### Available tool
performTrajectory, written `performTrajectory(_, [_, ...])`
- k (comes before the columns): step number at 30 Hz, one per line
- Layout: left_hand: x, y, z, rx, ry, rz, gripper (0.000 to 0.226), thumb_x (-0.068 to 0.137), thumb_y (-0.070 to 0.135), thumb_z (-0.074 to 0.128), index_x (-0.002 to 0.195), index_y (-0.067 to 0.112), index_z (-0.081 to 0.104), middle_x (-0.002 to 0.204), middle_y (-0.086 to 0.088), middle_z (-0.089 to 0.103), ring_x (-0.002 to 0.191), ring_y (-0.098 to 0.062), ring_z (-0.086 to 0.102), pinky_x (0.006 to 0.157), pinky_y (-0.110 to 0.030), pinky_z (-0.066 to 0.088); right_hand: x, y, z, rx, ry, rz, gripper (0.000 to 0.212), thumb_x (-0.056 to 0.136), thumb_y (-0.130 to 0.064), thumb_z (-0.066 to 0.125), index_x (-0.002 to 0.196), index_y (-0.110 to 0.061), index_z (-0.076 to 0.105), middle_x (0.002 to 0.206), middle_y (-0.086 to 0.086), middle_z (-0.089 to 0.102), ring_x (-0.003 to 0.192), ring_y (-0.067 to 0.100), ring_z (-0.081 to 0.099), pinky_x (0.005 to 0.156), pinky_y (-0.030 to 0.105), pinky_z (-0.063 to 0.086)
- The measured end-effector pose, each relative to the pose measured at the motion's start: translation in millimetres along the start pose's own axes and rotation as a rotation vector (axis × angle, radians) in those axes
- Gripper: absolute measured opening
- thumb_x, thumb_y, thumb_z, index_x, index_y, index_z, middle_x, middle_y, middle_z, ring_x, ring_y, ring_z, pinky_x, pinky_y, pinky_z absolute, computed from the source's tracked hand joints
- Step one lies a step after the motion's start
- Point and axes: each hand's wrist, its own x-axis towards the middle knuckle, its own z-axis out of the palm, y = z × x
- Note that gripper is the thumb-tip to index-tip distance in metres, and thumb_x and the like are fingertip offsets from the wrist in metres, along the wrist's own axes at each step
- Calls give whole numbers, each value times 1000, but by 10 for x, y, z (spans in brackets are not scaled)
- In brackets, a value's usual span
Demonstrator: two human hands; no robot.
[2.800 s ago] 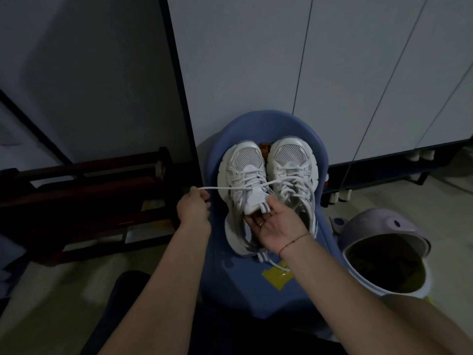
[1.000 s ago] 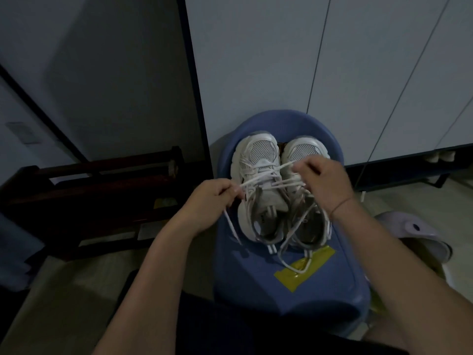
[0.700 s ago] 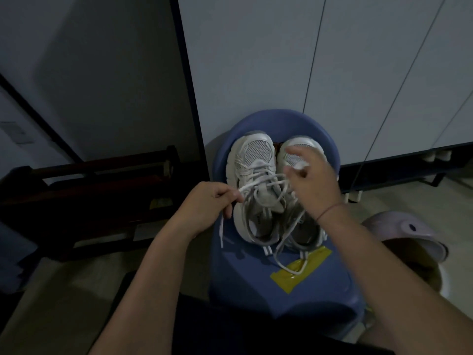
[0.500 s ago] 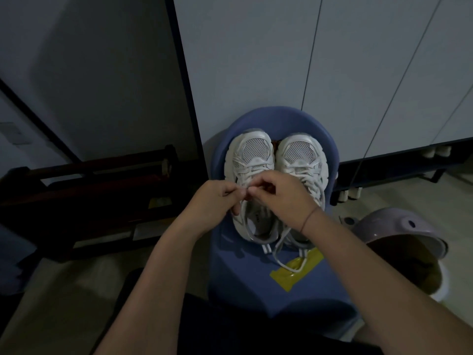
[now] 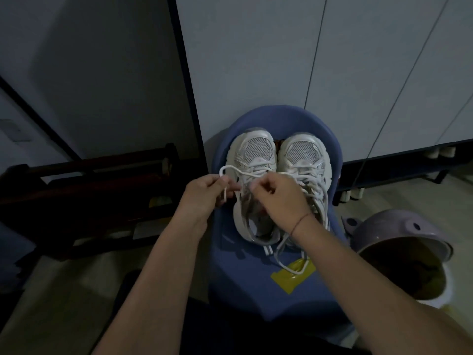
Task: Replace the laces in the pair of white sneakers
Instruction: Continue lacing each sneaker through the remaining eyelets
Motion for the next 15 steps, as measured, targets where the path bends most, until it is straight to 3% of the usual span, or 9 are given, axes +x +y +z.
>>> performTrajectory(2, [54, -48, 24, -63, 80, -33, 21, 98, 18, 57, 82, 17, 70, 82, 0, 70, 69, -7, 53, 64, -20, 42, -45, 66, 93, -87, -125, 110, 10, 92, -26, 57, 88, -17, 61, 81, -4, 61, 78, 13, 59, 74, 25, 44])
performTrajectory(6, [86, -109, 152, -222, 105, -99, 13, 94, 10, 61, 83, 9, 68, 71, -4, 62, 57, -6, 53, 53, -15, 48, -15, 167, 130, -25, -89, 234, 28, 92, -33, 56, 110, -11, 58, 95, 0, 59, 91, 16, 56, 82, 28, 44])
performTrajectory(8, [98, -140, 215, -272, 82, -87, 14, 92, 1, 61, 81, 8, 65, 72, -6, 63, 58, -7, 59, 55, -12, 52, 10, 163, 140, 16, -102, 236, 29, 92, -35, 58, 105, -10, 62, 94, 2, 62, 90, 18, 58, 81, 31, 45])
performTrajectory(11, [119, -192, 276, -269, 84, -56, 19, 88, -8, 62, 81, 9, 65, 76, -7, 65, 69, -13, 62, 61, -14, 55, 13, 165, 173, 95, -83, 205, 19, 90, -25, 61, 85, -8, 66, 83, 10, 66, 80, 22, 60, 80, 39, 48])
performTrajectory(13, [124, -214, 310, -268, 104, -49, 22, 86, -11, 63, 79, 10, 65, 74, -7, 65, 69, -14, 62, 60, -14, 55, 17, 189, 187, 141, -64, 193, 23, 89, -19, 62, 73, -3, 62, 73, 11, 62, 72, 19, 57, 77, 42, 49])
performTrajectory(15, [134, -229, 337, -252, 143, -34, 24, 85, -11, 64, 78, 12, 65, 73, -6, 66, 68, -12, 62, 59, -14, 54, 30, 217, 206, 166, -63, 202, 24, 89, -17, 63, 77, 4, 62, 76, 16, 64, 73, 21, 58, 80, 46, 50])
